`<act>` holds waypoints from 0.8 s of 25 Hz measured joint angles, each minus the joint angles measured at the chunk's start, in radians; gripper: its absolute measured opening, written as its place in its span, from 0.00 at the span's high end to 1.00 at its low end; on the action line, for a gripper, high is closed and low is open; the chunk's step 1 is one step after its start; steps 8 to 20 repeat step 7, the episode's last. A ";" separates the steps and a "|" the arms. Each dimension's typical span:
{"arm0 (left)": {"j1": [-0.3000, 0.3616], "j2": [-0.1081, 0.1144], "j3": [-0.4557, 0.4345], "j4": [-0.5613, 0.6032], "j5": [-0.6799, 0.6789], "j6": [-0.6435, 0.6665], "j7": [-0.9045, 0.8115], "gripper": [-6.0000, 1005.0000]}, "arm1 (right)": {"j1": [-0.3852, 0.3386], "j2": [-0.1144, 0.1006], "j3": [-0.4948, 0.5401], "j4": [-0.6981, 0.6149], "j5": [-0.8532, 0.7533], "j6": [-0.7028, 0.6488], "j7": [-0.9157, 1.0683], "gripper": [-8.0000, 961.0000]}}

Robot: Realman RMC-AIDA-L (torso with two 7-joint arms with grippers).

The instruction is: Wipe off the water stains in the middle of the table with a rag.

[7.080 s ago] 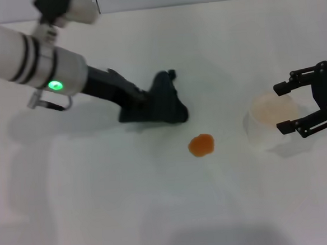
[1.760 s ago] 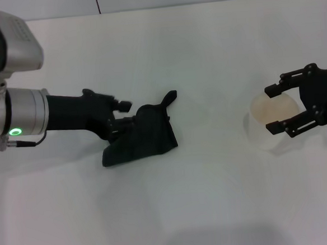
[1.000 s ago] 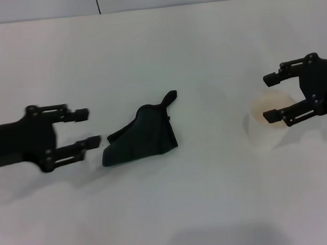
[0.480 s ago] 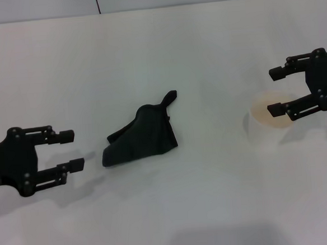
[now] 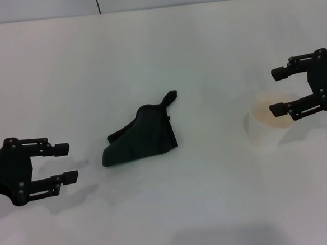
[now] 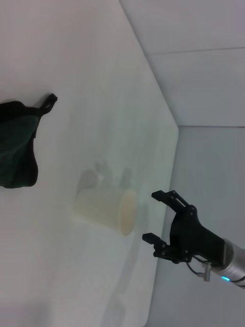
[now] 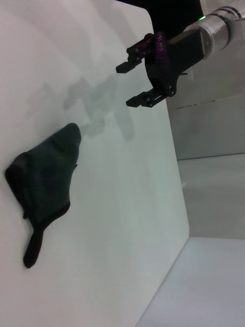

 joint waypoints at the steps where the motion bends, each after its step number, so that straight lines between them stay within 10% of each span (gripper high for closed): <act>1: 0.000 0.000 0.001 0.000 0.000 0.000 0.000 0.44 | 0.000 0.000 0.000 0.000 -0.001 0.000 0.000 0.13; 20: -0.001 0.000 0.001 0.001 0.001 0.000 0.000 0.44 | -0.001 0.000 0.000 0.001 -0.003 0.000 0.000 0.13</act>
